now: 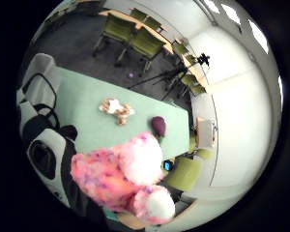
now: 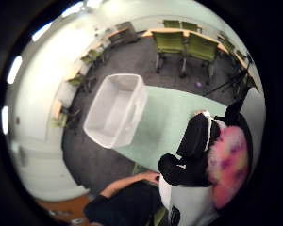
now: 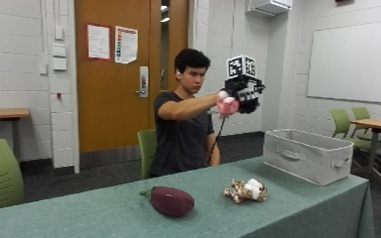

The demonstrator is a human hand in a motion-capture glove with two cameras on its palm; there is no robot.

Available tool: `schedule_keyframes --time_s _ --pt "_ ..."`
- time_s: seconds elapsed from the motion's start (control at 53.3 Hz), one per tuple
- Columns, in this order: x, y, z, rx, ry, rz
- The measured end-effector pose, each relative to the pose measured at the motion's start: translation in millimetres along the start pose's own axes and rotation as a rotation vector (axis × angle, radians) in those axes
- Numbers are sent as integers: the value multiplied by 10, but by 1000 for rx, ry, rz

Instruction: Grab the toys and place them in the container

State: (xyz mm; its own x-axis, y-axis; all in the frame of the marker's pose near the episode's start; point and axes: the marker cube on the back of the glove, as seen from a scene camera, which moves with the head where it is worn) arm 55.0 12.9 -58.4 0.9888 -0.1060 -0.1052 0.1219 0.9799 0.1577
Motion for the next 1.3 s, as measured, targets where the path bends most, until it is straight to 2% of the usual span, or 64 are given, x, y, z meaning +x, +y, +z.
schedule_keyframes --time_s 0.131,0.225,0.319,0.394,0.432,0.488,0.563,0.713,0.807,0.864,0.939,1.014,1.051,1.108,1.296 --pt "-1015 -552 -354 57 -151 -274" --pt "-1599 -805 -379 49 -156 -247" --pt "-2181 -884 -450 28 -311 -396" --pt "-2631 -981 -431 14 -338 -322" --pt "-2724 -1013 -402 12 -355 -341" --pt "-2626 -1113 -243 25 -284 -406" --pt "-2206 -1356 29 33 -308 -440" --pt "-2251 -1422 334 51 -273 -454" --pt "-2302 -1415 454 -108 -303 -323" --pt "-2278 -1377 508 -183 -277 -336" --pt "-2290 -1330 443 -160 -274 -345" --pt "-2784 -1163 230 -122 -267 -237" --pt "-2836 -1082 160 -102 -250 -301" --pt "-2647 -1002 90 -83 -214 -429" --pt "-1840 -895 -78 -79 -143 -297"
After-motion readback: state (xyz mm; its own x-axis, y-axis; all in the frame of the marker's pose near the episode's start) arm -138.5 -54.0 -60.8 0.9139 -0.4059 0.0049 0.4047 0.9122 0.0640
